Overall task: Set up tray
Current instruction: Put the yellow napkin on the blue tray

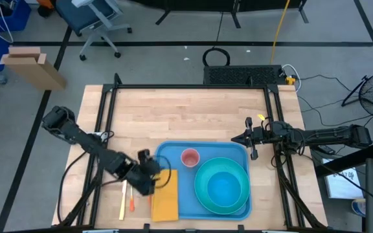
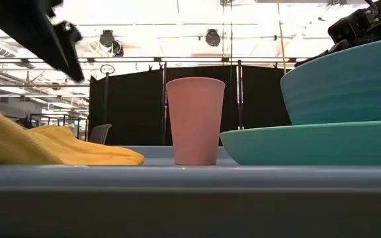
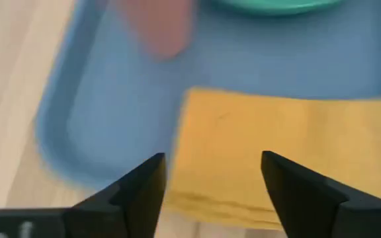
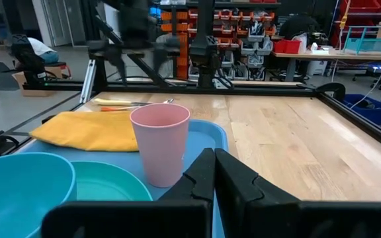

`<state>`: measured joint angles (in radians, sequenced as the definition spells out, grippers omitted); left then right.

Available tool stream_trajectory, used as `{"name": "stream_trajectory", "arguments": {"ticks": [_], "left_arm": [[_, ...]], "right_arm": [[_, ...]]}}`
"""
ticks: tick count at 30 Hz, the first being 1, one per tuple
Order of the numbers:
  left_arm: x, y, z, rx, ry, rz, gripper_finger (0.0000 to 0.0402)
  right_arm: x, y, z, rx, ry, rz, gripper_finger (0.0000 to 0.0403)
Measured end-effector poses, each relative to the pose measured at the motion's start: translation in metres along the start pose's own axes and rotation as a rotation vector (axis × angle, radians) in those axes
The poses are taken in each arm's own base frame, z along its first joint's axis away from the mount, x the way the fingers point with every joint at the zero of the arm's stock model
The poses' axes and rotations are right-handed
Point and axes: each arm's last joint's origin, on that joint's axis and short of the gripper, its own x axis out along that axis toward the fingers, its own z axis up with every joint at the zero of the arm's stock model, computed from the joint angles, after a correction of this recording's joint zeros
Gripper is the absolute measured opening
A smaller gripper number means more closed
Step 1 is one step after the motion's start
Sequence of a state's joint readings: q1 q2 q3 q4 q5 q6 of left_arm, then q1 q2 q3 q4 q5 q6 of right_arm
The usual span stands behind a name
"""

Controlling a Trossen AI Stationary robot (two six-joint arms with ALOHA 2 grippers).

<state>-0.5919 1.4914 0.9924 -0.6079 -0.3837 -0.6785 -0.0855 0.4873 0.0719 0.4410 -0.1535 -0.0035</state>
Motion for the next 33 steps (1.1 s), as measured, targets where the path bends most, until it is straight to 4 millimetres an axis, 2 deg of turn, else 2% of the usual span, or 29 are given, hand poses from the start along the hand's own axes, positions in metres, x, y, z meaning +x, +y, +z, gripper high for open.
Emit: {"name": "stream_trajectory", "arguments": {"ticks": [4, 12, 19, 25, 29, 33], "left_arm": [[0.006, 0.010, 0.000, -0.156, 0.101, 0.004, 0.0295], [0.004, 0.008, -0.008, -0.327, 0.198, -0.014, 0.0333], [0.003, 0.017, -0.015, -0.514, 0.246, 0.117, 0.0339], [0.003, 0.018, -0.013, -0.704, 0.179, 0.167, 0.0318], [0.005, 0.011, -0.013, -0.794, 0.135, 0.148, 0.0312], [0.016, 0.001, -0.017, -0.844, 0.148, 0.139, 0.0333]], "right_arm": [[0.000, 0.000, 0.000, 0.011, -0.003, 0.000, 0.0000], [0.000, 0.000, 0.000, 0.017, -0.002, 0.002, 0.0000], [0.000, 0.000, 0.000, -0.014, -0.003, 0.002, 0.0000], [0.000, 0.000, 0.001, -0.035, -0.015, 0.002, 0.0000], [0.000, 0.000, 0.007, -0.048, -0.071, 0.000, 0.0000], [-0.001, 0.000, 0.010, -0.053, -0.103, 0.001, 0.0000]]}}
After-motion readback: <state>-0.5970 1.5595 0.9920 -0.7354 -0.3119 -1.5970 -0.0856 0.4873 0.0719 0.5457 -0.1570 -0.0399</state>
